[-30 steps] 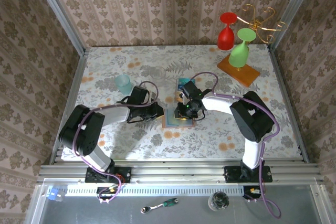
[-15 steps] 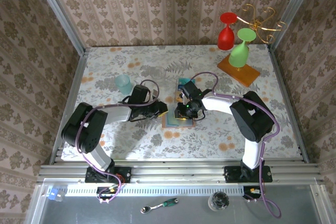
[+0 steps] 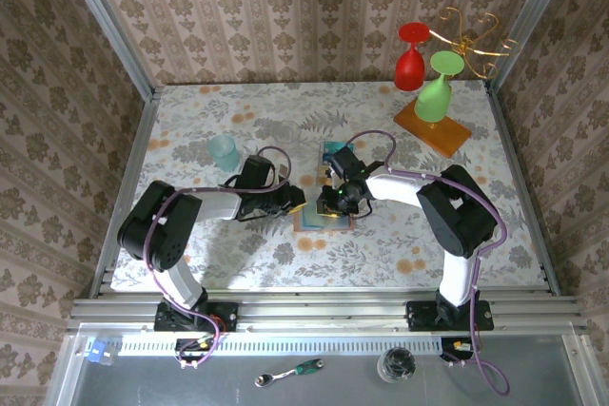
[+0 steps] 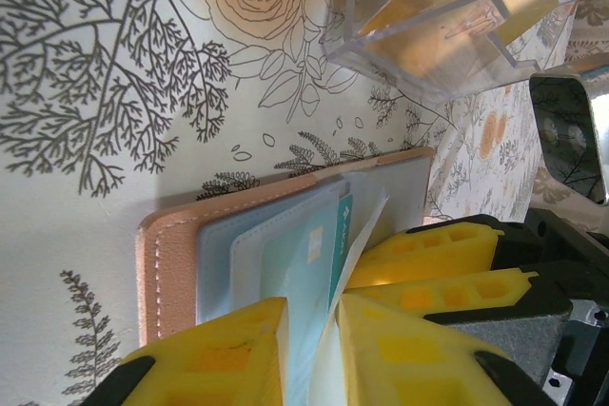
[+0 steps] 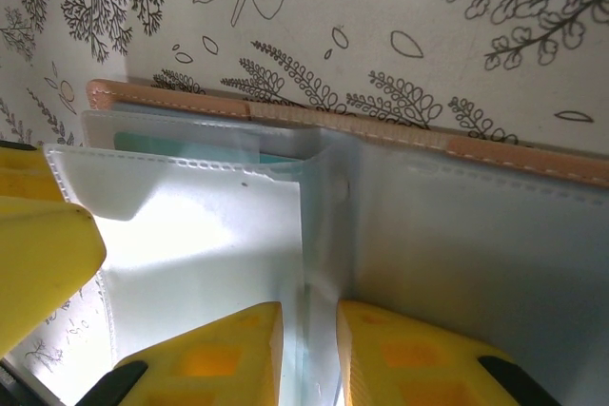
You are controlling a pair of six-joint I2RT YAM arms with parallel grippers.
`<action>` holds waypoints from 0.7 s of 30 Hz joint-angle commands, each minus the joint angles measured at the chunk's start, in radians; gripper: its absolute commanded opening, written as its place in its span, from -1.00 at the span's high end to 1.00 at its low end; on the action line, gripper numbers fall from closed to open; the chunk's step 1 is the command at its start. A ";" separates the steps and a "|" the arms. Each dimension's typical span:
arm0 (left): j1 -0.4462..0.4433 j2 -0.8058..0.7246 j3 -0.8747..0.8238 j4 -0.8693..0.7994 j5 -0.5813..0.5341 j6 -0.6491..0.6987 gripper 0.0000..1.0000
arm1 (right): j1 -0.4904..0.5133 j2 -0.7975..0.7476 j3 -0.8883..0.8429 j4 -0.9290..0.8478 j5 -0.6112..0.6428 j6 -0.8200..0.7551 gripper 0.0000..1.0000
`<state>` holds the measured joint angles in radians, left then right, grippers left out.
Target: Take the credit cards out of the card holder
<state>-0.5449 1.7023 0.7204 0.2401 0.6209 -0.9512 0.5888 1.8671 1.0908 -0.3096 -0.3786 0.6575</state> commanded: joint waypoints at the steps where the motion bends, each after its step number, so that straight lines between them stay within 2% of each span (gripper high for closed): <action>1: -0.009 0.010 0.012 0.017 0.043 -0.016 0.58 | -0.009 -0.010 -0.016 -0.008 -0.003 -0.014 0.50; 21: -0.059 0.000 0.072 -0.042 0.030 -0.014 0.57 | -0.047 -0.144 -0.022 -0.044 0.000 -0.024 0.45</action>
<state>-0.5926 1.7027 0.7567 0.2207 0.6441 -0.9516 0.5552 1.7702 1.0897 -0.3210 -0.3843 0.6514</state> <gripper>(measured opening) 0.216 0.273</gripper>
